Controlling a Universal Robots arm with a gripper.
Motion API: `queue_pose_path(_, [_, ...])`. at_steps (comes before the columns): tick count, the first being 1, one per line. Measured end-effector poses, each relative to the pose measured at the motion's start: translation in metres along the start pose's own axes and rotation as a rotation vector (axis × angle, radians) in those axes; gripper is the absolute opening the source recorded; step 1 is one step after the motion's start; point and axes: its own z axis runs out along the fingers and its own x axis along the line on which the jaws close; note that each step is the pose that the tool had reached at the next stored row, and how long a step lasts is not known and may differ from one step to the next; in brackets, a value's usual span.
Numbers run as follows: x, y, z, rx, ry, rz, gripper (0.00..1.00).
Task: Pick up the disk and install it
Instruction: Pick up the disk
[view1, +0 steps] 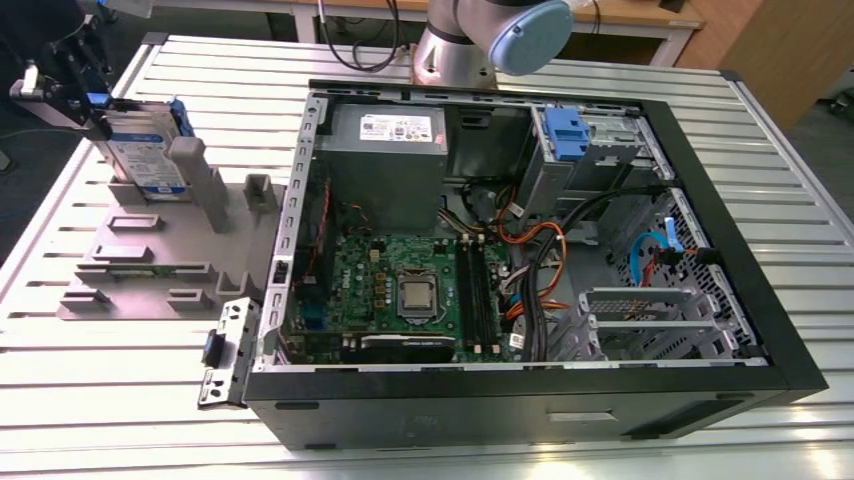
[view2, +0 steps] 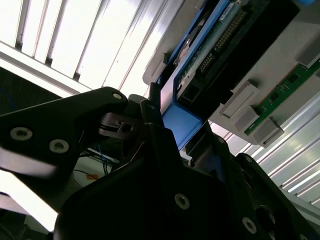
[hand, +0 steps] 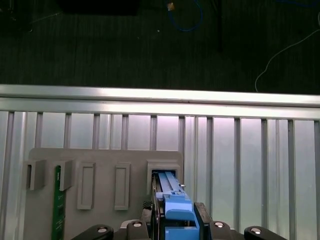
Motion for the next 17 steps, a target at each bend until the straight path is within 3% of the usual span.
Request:
queue_pose_path(2, [0.0001,0.0,0.0001,0.0047,0.0,0.0,0.45])
queue_pose_path(4, [0.0,0.0,0.0003,0.0205,0.0005,-0.001,0.45])
queue_pose_path(5, [0.0001,-0.0001,0.0002,0.0231,0.0006,-0.001,0.45])
queue_pose_path(17, [0.0,0.0016,0.0016,0.0232,-0.0038,-0.001,0.45])
